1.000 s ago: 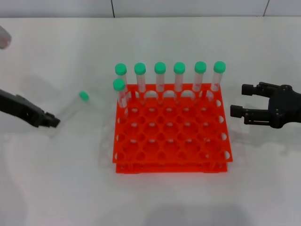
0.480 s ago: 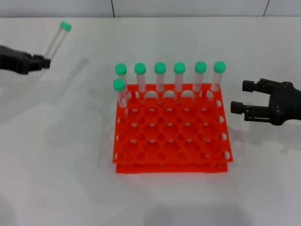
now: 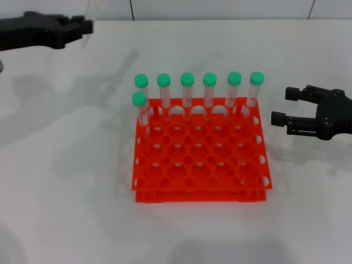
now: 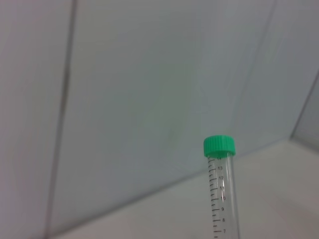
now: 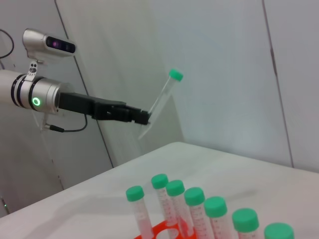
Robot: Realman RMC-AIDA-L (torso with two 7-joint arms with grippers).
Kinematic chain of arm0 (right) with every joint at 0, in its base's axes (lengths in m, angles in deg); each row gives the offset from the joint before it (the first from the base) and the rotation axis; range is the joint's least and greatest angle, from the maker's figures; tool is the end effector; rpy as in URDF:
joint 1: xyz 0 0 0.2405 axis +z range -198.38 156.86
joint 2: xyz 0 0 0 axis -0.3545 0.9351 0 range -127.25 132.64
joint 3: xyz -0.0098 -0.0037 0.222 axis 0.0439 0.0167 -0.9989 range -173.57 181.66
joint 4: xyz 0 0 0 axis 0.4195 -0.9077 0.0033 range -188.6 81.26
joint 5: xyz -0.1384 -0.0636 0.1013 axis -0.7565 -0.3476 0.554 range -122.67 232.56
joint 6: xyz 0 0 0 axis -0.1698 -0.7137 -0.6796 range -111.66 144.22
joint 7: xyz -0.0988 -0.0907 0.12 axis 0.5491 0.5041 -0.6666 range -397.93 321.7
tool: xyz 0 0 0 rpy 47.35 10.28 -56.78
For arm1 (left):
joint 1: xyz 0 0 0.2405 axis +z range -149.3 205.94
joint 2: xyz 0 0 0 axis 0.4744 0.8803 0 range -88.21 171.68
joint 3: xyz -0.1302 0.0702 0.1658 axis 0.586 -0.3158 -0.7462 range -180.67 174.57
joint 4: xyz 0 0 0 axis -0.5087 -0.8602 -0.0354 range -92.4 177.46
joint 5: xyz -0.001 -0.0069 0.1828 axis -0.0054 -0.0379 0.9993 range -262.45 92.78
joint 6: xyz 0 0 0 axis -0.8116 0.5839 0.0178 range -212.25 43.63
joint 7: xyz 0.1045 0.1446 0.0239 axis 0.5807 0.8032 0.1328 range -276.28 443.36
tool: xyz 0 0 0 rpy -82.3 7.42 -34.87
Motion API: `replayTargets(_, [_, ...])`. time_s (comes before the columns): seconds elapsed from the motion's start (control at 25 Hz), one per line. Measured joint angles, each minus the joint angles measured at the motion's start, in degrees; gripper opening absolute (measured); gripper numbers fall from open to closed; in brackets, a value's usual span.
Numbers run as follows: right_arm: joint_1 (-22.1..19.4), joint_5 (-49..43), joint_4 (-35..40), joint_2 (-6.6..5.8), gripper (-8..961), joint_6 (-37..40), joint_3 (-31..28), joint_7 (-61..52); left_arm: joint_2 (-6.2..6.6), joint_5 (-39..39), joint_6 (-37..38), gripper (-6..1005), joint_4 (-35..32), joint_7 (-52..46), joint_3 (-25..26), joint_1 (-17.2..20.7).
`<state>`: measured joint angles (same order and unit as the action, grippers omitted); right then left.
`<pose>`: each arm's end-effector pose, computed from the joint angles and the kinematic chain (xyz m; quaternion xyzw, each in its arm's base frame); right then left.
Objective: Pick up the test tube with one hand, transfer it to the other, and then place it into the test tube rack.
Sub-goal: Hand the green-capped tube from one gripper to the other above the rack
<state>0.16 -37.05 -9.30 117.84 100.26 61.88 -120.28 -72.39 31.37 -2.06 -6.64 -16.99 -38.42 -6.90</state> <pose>0.2071 0.3050 0.0117 -0.9187 0.2150 0.2821 0.1739 -0.1984 0.3744 0.0637 -0.8982 -0.2867 -0.2262 0.2447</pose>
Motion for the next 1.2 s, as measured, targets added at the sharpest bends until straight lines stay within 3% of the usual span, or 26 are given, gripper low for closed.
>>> replayTargets(0.4, [-0.2, 0.8, 0.0, -0.01, 844, -0.2, -0.2, 0.6, -1.95, -12.3, 0.9, 185, 10.3, 15.9, -0.3, -2.5])
replayTargets(0.64, [-0.2, 0.9, 0.3, -0.38, 844, 0.3, -0.6, 0.8, -2.58, -12.9, 1.1, 185, 14.8, 19.8, -0.6, -4.9])
replayTargets(0.88, [-0.7, 0.7, 1.3, -0.81, 844, 2.9, -3.6, 0.8, -3.64, -13.2, 1.6, 185, 16.6, 21.2, -5.4, -6.4])
replayTargets(1.2, [-1.2, 0.7, 2.3, -0.75, 843, 5.5, -5.2, 0.8, -4.41, -13.2, 4.2, 185, 18.0, 23.0, -8.1, -6.7])
